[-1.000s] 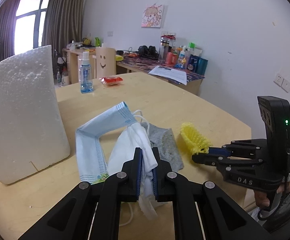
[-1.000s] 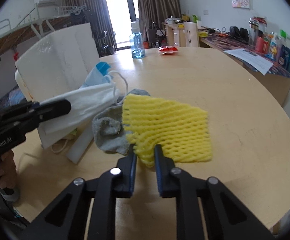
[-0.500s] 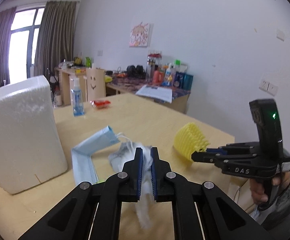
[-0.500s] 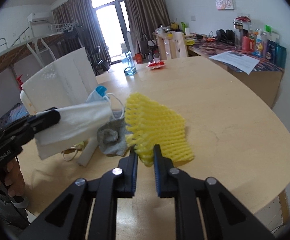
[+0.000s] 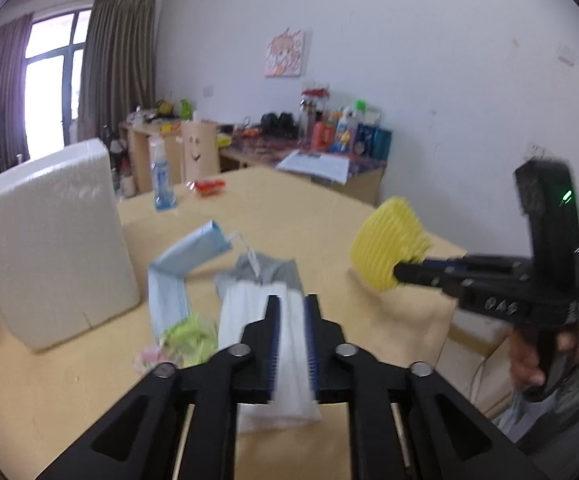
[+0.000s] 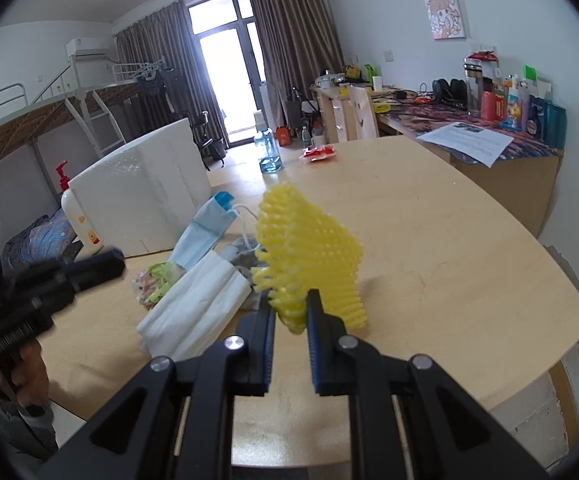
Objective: Organize soft objects
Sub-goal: 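Lift the white tissue with the left tool while the right tool lifts the yellow net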
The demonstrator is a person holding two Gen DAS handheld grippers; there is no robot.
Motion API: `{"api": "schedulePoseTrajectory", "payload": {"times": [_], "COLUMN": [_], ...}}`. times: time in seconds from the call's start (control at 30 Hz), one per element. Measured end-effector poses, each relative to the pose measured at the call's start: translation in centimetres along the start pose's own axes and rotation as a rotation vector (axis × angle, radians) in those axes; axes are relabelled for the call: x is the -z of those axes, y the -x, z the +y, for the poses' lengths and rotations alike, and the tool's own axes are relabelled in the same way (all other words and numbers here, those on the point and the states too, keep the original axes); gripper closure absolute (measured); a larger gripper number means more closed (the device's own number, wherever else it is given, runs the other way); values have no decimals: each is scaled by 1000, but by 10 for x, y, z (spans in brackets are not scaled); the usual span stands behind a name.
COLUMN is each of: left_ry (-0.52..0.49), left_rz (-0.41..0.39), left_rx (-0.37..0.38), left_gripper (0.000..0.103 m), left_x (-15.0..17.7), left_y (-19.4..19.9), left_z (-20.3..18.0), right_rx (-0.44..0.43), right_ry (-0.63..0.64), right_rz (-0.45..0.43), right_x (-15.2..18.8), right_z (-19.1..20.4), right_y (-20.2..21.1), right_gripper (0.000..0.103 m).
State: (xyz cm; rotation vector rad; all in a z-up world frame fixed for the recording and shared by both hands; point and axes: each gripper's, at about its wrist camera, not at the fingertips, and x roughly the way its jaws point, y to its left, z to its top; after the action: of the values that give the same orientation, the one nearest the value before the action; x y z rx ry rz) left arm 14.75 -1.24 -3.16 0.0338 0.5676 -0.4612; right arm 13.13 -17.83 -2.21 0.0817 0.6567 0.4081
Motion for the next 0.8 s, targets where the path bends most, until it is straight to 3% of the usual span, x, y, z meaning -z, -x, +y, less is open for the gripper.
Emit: {"api": "schedulePoseTrajectory", "payload": {"times": [0.03, 0.1, 0.13, 0.6, 0.67, 0.8], "left_ry": [0, 13, 17, 13, 11, -2], "left_rz": [12, 16, 17, 173, 189, 234], "left_rx": [-7, -27, -37, -164, -176, -194], "left_gripper": [61, 41, 39, 40, 44, 60], "left_x": [3, 8, 9, 31, 33, 38], "left_y": [-3, -5, -6, -45, -49, -59], "left_z": [-3, -5, -6, -7, -6, -7], "right_rx": [-1, -4, -6, -27, -26, -31], "right_ry": [1, 2, 2, -15, -13, -21], "right_rz": [0, 0, 1, 1, 1, -1], "right_x": [1, 4, 5, 22, 23, 24], "right_z": [-1, 0, 0, -1, -1, -5], "right_y": [1, 3, 3, 7, 7, 7], "right_gripper": [85, 85, 85, 85, 85, 85]}}
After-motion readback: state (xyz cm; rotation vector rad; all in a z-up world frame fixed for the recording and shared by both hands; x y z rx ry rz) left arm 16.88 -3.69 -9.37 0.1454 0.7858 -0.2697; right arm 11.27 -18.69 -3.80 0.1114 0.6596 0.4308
